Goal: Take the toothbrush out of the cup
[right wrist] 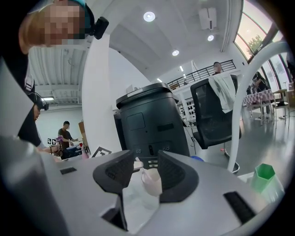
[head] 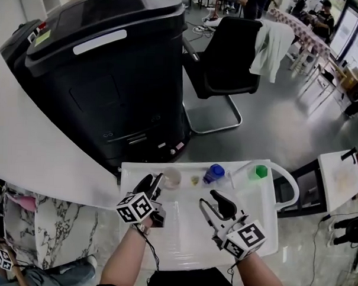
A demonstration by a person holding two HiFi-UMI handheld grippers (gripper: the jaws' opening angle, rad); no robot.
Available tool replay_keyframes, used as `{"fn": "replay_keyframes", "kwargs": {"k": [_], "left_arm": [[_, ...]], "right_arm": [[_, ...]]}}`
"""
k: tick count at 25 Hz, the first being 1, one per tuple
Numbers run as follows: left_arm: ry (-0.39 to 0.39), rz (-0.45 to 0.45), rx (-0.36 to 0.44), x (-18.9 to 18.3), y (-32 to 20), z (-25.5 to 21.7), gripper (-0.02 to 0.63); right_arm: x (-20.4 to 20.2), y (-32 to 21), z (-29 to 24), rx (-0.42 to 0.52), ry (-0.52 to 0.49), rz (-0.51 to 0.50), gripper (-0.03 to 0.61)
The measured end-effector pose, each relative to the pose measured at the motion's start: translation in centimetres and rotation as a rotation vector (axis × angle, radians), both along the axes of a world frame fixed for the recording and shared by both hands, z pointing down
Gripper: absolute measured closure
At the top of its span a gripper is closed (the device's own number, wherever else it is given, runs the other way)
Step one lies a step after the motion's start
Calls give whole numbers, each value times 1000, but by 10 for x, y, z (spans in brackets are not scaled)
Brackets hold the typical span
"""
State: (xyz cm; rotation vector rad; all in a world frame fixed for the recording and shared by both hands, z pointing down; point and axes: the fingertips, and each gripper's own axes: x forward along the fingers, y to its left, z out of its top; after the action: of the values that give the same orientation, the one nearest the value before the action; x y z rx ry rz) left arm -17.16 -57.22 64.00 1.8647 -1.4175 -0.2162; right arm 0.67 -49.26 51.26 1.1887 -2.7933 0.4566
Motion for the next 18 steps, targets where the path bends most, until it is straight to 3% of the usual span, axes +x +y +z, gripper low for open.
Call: {"fn": "replay_keyframes", "kwargs": {"k": [10,18], "left_arm": [[-7,-15,-14,-2,-11,12,381],[-55,-11,13,3,-16,5,566]], "right_arm": [[13,-3,9,-19,12,41,410],[19,-11,10,-17,2,64,417]]}}
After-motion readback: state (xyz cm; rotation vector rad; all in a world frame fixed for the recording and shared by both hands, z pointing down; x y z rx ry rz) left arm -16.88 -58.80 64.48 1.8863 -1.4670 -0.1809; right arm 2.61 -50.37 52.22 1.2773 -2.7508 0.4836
